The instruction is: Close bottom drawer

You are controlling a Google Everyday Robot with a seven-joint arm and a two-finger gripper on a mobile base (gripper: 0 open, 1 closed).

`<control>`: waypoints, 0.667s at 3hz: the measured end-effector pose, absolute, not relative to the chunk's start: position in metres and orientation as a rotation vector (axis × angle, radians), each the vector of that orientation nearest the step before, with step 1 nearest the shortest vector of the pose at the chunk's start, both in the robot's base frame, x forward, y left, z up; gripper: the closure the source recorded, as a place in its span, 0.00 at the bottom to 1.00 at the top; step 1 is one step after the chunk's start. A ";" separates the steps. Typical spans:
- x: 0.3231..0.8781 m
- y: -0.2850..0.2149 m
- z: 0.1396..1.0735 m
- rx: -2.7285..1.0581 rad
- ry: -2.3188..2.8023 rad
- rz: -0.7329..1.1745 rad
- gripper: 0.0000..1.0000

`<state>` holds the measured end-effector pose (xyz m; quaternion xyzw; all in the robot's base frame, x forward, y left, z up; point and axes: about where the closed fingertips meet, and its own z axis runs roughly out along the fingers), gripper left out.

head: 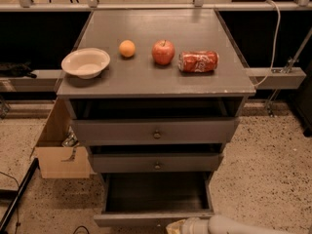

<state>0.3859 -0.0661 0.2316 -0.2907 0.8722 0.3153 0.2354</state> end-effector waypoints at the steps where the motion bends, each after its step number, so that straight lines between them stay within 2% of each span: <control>1: 0.396 -0.063 0.217 -0.827 2.431 0.796 1.00; 2: 0.407 -0.069 0.204 -0.867 2.459 0.684 1.00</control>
Offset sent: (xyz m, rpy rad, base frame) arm 0.0421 -0.0206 -0.0427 -0.2795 -0.0713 -0.0109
